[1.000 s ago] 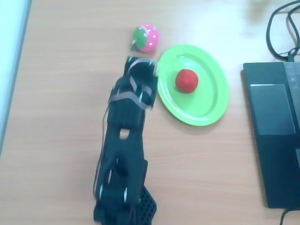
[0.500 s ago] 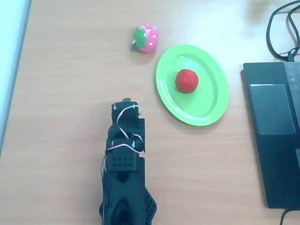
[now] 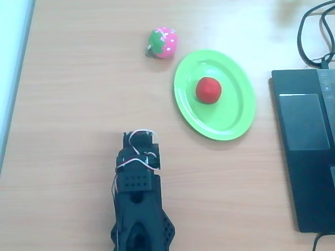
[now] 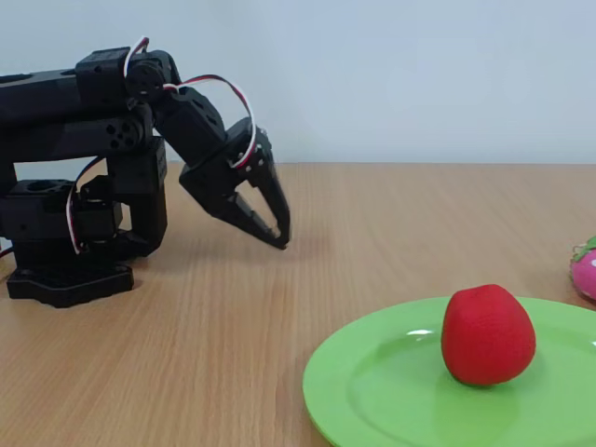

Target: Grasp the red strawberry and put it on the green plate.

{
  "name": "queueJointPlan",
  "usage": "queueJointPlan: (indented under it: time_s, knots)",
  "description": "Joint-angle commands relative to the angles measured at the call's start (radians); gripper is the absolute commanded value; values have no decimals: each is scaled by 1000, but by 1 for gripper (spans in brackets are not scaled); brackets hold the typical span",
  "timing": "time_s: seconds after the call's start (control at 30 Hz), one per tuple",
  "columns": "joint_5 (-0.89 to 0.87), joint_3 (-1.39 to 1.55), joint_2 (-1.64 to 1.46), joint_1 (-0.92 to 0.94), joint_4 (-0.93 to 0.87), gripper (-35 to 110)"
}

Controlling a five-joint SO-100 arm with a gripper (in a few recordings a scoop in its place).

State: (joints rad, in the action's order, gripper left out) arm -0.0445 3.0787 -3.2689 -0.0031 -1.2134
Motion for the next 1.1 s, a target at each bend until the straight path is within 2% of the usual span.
queueJointPlan:
  time_s: [0.0,0.27,1.07]
  knots:
    - [-9,0,-26,-6,-54,-8]
    - [-12,0,-26,-5,-54,-5]
    - [-11,0,-26,-5,-54,-8]
